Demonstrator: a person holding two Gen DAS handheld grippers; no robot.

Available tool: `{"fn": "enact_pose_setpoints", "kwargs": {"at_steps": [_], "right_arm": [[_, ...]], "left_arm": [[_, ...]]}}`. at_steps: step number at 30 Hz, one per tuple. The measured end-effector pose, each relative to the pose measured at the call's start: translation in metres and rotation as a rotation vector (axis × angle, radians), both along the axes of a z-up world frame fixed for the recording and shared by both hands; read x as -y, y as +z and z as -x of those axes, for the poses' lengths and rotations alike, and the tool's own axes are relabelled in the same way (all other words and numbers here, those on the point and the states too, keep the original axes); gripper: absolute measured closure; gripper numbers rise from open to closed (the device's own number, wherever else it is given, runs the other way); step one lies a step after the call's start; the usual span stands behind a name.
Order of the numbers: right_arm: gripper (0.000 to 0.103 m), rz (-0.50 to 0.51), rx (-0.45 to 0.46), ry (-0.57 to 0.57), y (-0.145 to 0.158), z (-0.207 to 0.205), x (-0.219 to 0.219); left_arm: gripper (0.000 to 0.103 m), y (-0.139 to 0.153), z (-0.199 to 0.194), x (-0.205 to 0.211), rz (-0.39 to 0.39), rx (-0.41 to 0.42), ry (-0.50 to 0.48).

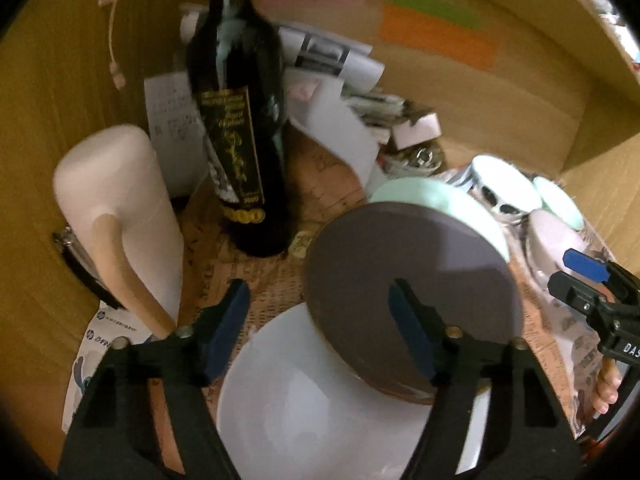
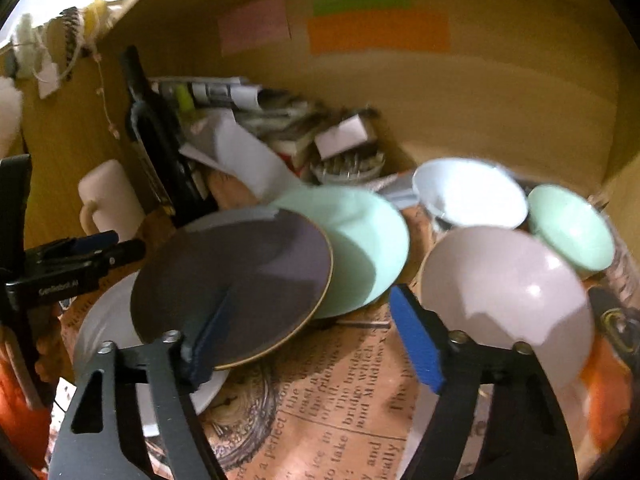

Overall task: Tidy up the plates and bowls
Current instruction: 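Lower both tools onto the dark brown plate rim and close them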

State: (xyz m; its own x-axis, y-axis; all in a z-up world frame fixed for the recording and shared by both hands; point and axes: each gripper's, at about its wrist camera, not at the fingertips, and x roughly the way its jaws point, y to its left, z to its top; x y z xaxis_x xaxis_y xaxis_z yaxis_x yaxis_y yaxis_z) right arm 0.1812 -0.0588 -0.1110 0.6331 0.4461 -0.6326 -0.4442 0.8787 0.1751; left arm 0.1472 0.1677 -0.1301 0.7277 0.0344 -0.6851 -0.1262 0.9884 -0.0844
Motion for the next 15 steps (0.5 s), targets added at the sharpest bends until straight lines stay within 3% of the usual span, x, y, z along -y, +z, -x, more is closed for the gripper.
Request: {"fn": "enact_pose_setpoints", "kwargs": {"at_steps": [8,15], "right_arm": [[0.059,0.019,-0.093,0.004,-0.02,-0.019,-0.01],[0.067,-0.004,-0.153,-0.01,-0.029,-0.032,-0.009]], "left_arm": [[0.061,-0.017,-0.027,-0.017,0.043,-0.098,-0.03],[0.076,-0.021,-0.037,-0.02,0.079,-0.133,-0.072]]}}
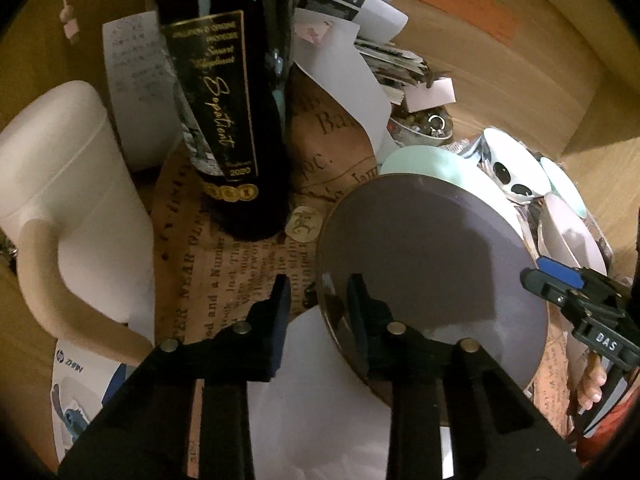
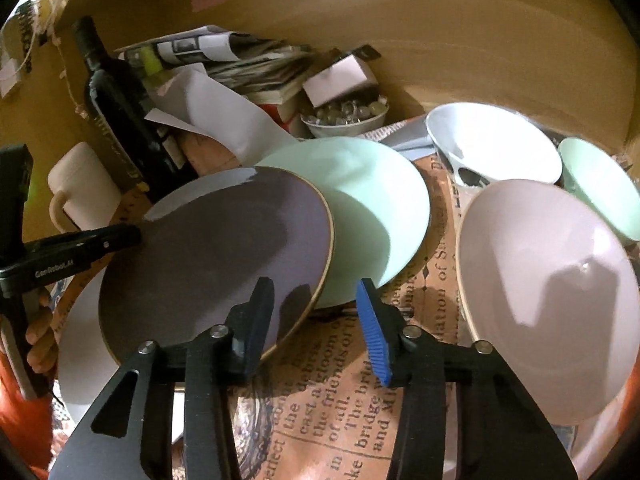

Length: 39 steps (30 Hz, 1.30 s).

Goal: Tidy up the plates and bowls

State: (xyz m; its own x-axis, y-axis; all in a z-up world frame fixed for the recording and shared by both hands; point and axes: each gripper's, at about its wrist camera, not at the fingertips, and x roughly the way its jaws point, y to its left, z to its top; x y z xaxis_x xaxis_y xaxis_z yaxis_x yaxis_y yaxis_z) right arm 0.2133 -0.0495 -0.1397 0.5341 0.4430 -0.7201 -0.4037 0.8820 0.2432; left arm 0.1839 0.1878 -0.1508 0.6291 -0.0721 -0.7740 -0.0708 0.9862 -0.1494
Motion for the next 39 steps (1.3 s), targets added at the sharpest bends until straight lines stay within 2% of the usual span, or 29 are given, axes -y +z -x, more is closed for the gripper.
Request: {"fn": "enact_pose_setpoints", "kwargs": {"at_steps": [12,17,29,39], "right_arm": [[0.072,-0.062,-0.057,0.041,-0.007,-0.008,-0.007],[0.073,-0.026,-0.034,0.022,-0.004,-0.006,-0.012],[0.073,-0.051,-0.037,-0.016,0.004,0.0,0.0],[0.073,-0.049,0.015,-0.02,0.017,0.023,0.011]], "left_arm": [[0.078,-0.005,-0.009,0.008,0.004,-0.025,-0.066],[0.078,-0.005,-0.008,0.01,-0.007,-0.021,-0.07],[0.078,0.001,0.004,0.022,-0.015,0.009,-0.059],[0.078,0.012,0.026,0.035,-0.015,0.051,-0.039]]}}
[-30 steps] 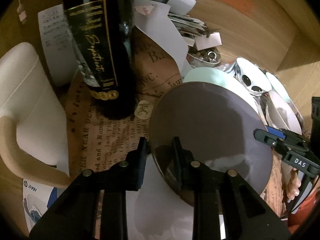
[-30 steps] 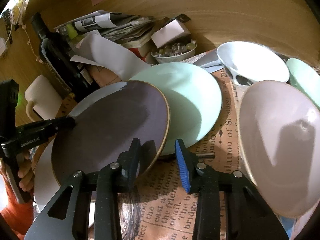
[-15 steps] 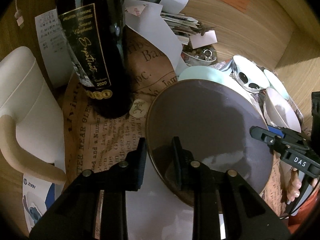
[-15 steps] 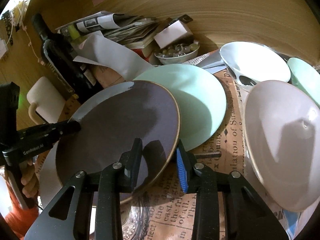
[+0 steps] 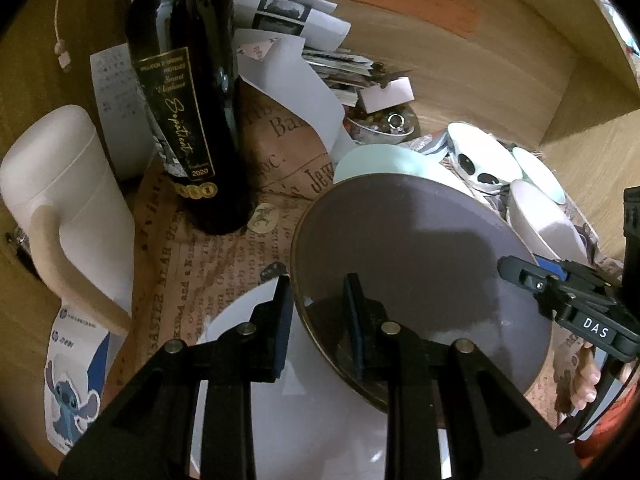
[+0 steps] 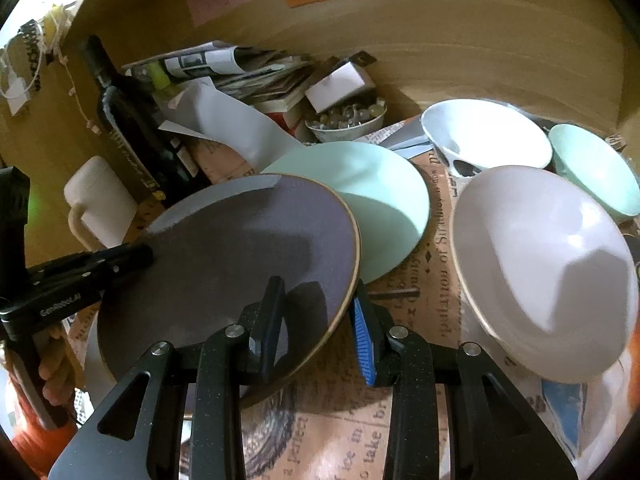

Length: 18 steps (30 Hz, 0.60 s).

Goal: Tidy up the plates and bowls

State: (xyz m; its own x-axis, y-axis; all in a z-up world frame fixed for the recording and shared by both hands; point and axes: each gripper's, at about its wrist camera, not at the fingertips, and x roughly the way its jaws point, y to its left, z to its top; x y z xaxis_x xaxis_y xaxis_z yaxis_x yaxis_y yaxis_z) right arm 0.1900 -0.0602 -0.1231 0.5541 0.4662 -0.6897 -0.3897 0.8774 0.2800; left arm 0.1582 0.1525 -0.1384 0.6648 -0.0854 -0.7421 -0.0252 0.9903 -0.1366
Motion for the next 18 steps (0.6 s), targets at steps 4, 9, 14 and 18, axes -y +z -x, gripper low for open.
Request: {"fn": "enact_pose_setpoints", "kwargs": {"at_steps": [4,9,14,18], "right_arm": [[0.073,-0.006,0.021,-0.001,0.007,0.012,0.007],[0.073,-0.008,0.045,0.001,0.015,0.03,0.012],[0.073,-0.014,0.064,-0.001,0.02,0.049,0.022],[0.073,-0.017,0.072,-0.002,0.022,0.063,0.034]], "left_arm": [[0.078,0.006,0.011,0.007,0.009,0.013,-0.002],[0.078,0.012,0.028,0.019,0.008,0.036,0.0],[0.078,0.017,0.045,0.034,0.003,0.056,-0.005],[0.078,0.022,0.055,0.043,0.006,0.064,-0.009]]}}
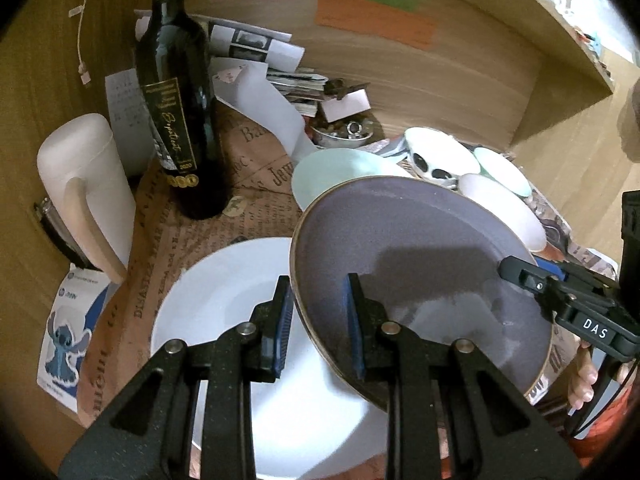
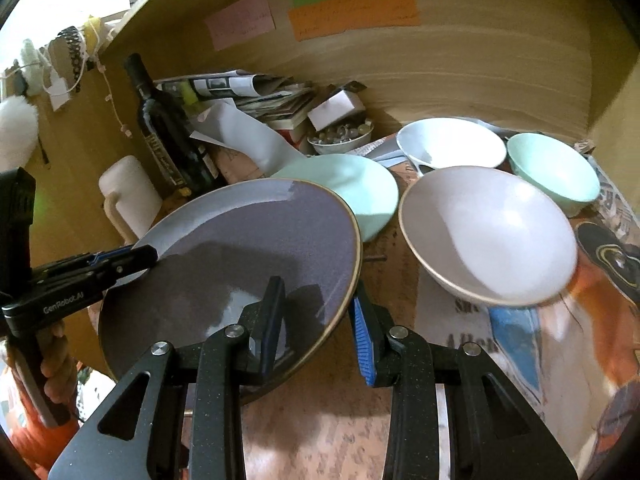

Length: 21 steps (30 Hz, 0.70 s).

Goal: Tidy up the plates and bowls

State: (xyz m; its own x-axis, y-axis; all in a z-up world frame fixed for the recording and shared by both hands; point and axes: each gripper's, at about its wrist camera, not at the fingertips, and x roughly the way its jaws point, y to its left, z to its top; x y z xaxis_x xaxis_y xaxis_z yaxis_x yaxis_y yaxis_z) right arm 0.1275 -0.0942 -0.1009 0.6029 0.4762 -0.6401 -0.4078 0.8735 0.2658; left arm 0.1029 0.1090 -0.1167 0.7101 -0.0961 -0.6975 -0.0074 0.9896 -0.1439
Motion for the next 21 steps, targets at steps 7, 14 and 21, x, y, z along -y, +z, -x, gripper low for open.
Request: {"fn": "enact_pose_setpoints", "kwargs": {"at_steps": [7,14,21], "right_arm": [[0.073,0.006,0.015,-0.004,0.002,0.02,0.021],[0.073,-0.004,0.007,-0.017,-0.003,0.036,0.044],[0.073,-0.005,-0.006,-0.036,-0.011,0.049,0.067]], "left_arm": [[0.078,0.004,0.016,0.023,0.003,0.011,-0.002],[0.078,0.002,0.027,0.049,-0.002,0.005,-0.022],[0.078,-0.007,0.032,0.073,0.002,-0.016,-0.04]]}}
